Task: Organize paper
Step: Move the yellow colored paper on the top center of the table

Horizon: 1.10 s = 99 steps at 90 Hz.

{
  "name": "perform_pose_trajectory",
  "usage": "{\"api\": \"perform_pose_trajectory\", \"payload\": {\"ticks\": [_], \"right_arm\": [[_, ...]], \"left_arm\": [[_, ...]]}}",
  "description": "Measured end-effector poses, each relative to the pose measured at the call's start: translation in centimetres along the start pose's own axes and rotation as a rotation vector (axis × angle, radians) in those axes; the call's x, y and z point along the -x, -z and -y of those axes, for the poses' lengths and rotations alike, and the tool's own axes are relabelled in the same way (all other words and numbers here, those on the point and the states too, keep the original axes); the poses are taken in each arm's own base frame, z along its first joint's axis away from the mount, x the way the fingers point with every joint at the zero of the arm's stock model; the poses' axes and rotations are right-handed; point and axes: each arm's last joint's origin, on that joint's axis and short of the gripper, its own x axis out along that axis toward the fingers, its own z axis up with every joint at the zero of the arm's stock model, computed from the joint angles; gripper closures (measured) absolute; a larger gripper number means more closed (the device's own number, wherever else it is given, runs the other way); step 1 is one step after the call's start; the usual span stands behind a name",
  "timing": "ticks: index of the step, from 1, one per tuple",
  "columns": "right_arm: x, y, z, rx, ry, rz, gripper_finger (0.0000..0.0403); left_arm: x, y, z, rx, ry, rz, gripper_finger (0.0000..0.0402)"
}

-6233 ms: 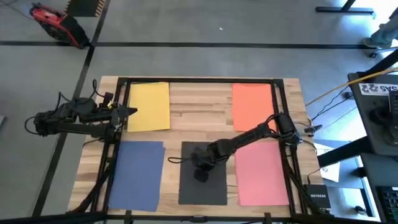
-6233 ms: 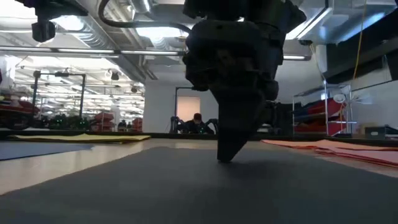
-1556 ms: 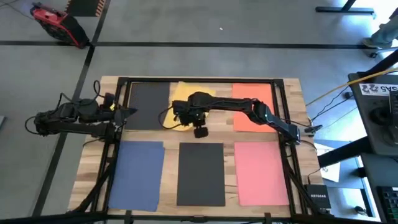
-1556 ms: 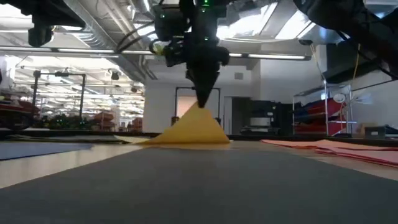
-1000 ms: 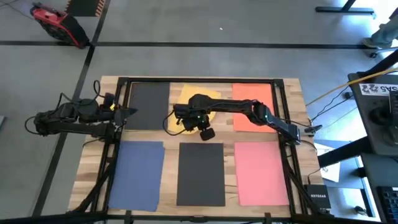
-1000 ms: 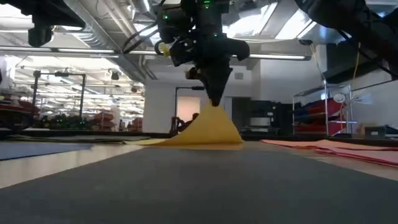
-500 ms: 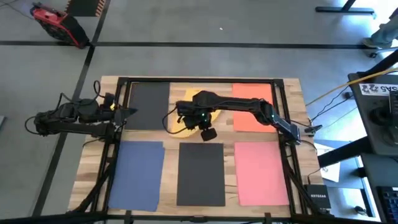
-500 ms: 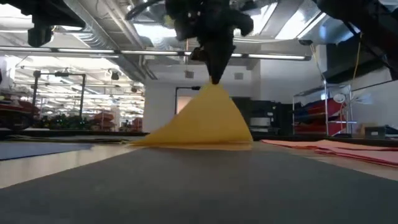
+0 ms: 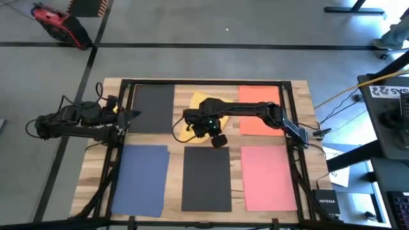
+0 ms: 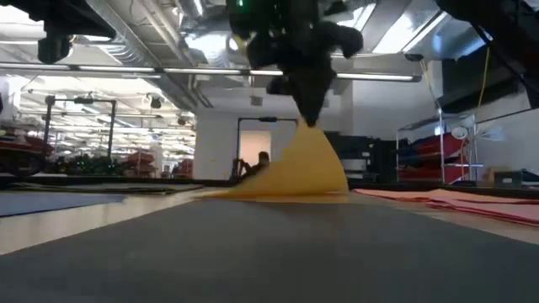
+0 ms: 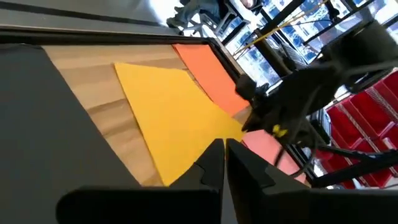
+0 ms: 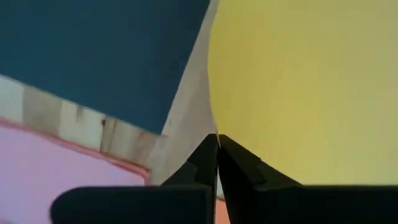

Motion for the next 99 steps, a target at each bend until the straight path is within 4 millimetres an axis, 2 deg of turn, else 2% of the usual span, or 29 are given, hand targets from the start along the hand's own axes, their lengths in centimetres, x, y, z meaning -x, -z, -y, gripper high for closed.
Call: {"api": "perform_pose_trajectory", "payload": {"ticks": [25, 46, 65, 76, 99], "right_arm": [[-2.7, 1.2, -0.3, -0.049, -0.045, -0.042, 0.0403], [-5.4, 2.1, 0.2, -0.078, -0.030, -0.099, 0.0403], [-6.0, 2.1, 0.8, -0.171, -0.021, -0.065, 0.0397], [-6.0, 2.2, 1.1, -0.284, -0.024, -0.055, 0.0371], [-5.9, 2.2, 1.0, -0.405, -0.121, -0.037, 0.0277]], "left_arm": [[0.0, 0.0, 0.0, 0.008, -0.009, 0.011, 0.0402], [0.0, 0.0, -0.1, 0.012, -0.017, 0.020, 0.0402], [0.0, 0.0, -0.1, 0.026, -0.018, 0.021, 0.0402], [0.0, 0.0, -0.1, 0.026, -0.019, 0.022, 0.0402], [0.0, 0.0, -0.1, 0.026, -0.019, 0.021, 0.0402]]}}
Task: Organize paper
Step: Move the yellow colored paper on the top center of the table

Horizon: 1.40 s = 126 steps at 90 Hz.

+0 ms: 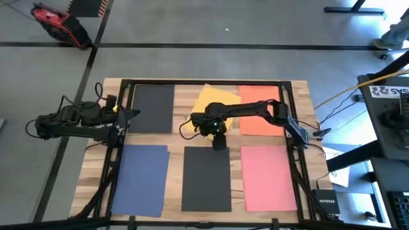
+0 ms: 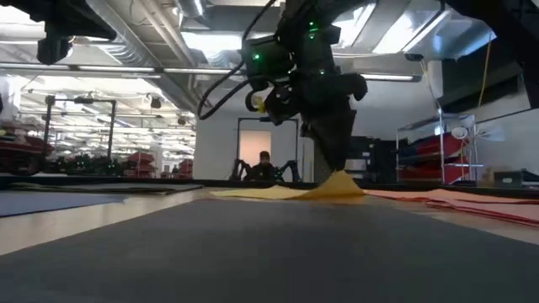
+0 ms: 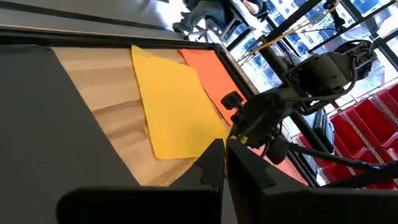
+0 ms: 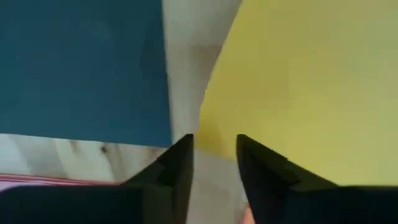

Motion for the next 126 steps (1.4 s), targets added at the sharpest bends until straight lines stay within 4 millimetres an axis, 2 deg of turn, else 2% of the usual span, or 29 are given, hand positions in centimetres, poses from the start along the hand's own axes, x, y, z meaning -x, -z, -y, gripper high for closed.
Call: {"api": "perform_pose_trajectory", "payload": {"ticks": [6, 12, 24, 28, 39, 50, 62, 73, 103, 126], "right_arm": [[0.0, 0.0, -0.2, -0.006, -0.047, -0.002, 0.0272], [-0.1, 0.0, -0.6, -0.005, -0.067, -0.001, 0.0286], [0.3, -0.1, -1.4, 0.080, -0.030, 0.032, 0.0373], [0.7, 0.1, -1.8, 0.104, -0.022, 0.038, 0.0390], [2.0, 0.8, -2.4, 0.119, -0.019, 0.063, 0.0397], [4.5, 1.9, -3.0, 0.123, 0.027, 0.139, 0.0401], [7.4, 3.3, -3.4, 0.061, 0.083, 0.249, 0.0402], [8.7, 4.5, -3.5, -0.042, 0.120, 0.374, 0.0402], [4.5, 8.7, -2.3, -0.631, 0.053, 0.704, 0.0403], [0.6, 12.9, -1.0, -1.201, 0.162, 0.871, 0.0403]], "left_arm": [[0.0, 0.0, 0.0, 0.002, -0.001, 0.000, 0.0402], [0.0, 0.0, 0.0, 0.014, 0.000, 0.000, 0.0402], [0.0, 0.0, 0.0, 0.021, -0.001, -0.001, 0.0402], [0.0, 0.0, 0.0, 0.022, -0.001, -0.002, 0.0402], [0.0, 0.0, -0.1, 0.023, -0.005, -0.005, 0.0402], [0.0, 0.1, -0.1, 0.023, -0.006, -0.006, 0.0402], [0.0, 0.0, -0.1, 0.028, -0.005, -0.005, 0.0402], [0.0, 0.1, -0.1, 0.050, -0.007, -0.006, 0.0402], [0.0, 0.2, -0.3, 0.091, -0.025, -0.019, 0.0402], [0.0, 0.2, -0.3, 0.111, -0.028, -0.020, 0.0402]]}}
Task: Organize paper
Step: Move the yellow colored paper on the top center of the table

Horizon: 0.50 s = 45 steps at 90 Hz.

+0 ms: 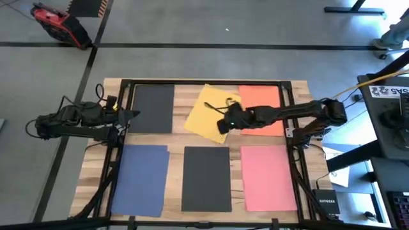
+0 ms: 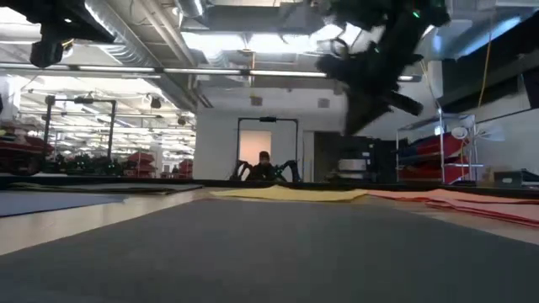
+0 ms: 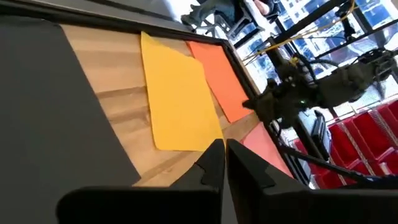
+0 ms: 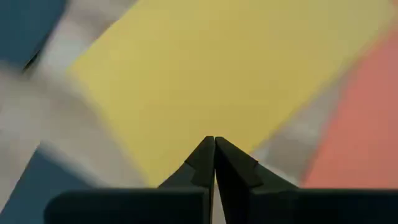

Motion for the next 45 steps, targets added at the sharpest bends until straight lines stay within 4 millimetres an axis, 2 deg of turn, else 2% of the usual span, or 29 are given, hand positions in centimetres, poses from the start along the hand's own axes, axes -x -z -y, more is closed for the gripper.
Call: {"api": "perform_pose_trajectory", "payload": {"ticks": [7, 19, 30, 45], "right_arm": [[-0.6, 0.5, 1.6, -0.121, 0.059, 0.034, 0.0403], [-2.5, 0.2, 3.9, -0.233, 0.083, 0.007, 0.0403], [-3.6, -1.0, 4.7, -0.296, 0.040, 0.040, 0.0403], [-4.7, -2.9, 6.1, -0.292, 0.082, 0.060, 0.0403]], "left_arm": [[0.0, 0.0, 0.0, 0.009, -0.005, 0.001, 0.0402], [0.0, 0.0, -0.2, 0.021, -0.025, 0.011, 0.0402], [0.0, 0.0, -0.2, 0.024, -0.028, 0.016, 0.0402], [0.0, 0.0, -0.3, 0.028, -0.037, 0.017, 0.0402]]}}
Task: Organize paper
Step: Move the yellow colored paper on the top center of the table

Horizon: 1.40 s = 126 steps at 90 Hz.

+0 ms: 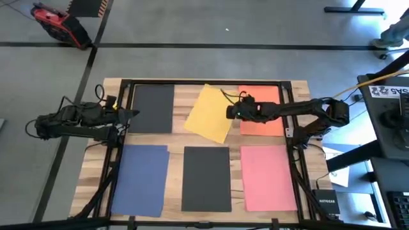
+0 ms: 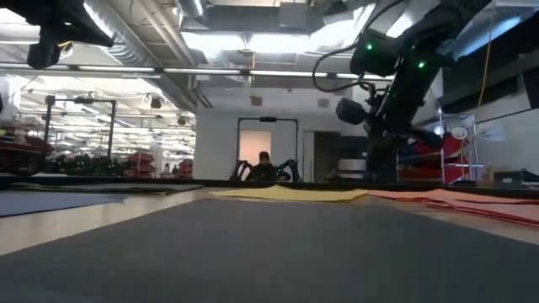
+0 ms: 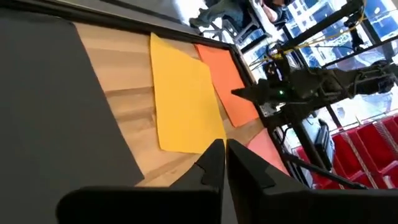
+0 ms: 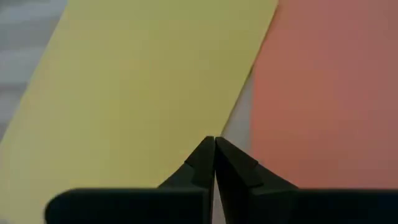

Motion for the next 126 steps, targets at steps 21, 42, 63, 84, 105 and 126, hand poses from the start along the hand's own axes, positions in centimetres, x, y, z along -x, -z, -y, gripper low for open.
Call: {"api": "perform_pose_trajectory", "payload": {"ticks": [21, 42, 63, 84, 105, 126], "right_arm": [[-1.9, -1.6, -0.6, 0.036, -0.046, -0.059, 0.0403], [-2.8, -3.5, -3.4, 0.329, -0.013, -0.149, 0.0403], [-4.7, -5.9, -6.7, 0.602, 0.058, -0.269, 0.0403], [-7.6, -7.7, -8.6, 0.721, 0.204, -0.462, 0.0403], [-9.9, -8.5, -9.5, 0.777, 0.183, -0.590, 0.0403], [-10.2, -8.9, -9.5, 0.850, 0.139, -0.617, 0.0403]], "left_arm": [[0.0, 0.1, -0.3, 0.009, -0.033, 0.000, 0.0402], [0.0, 0.2, -0.5, 0.002, -0.049, -0.008, 0.0402], [0.0, 0.3, -0.6, 0.012, -0.062, -0.014, 0.0402], [0.0, 0.3, -0.6, 0.021, -0.059, -0.023, 0.0402], [0.0, 0.3, -0.6, 0.025, -0.056, -0.026, 0.0402], [0.0, 0.3, -0.6, 0.024, -0.055, -0.027, 0.0402]]}}
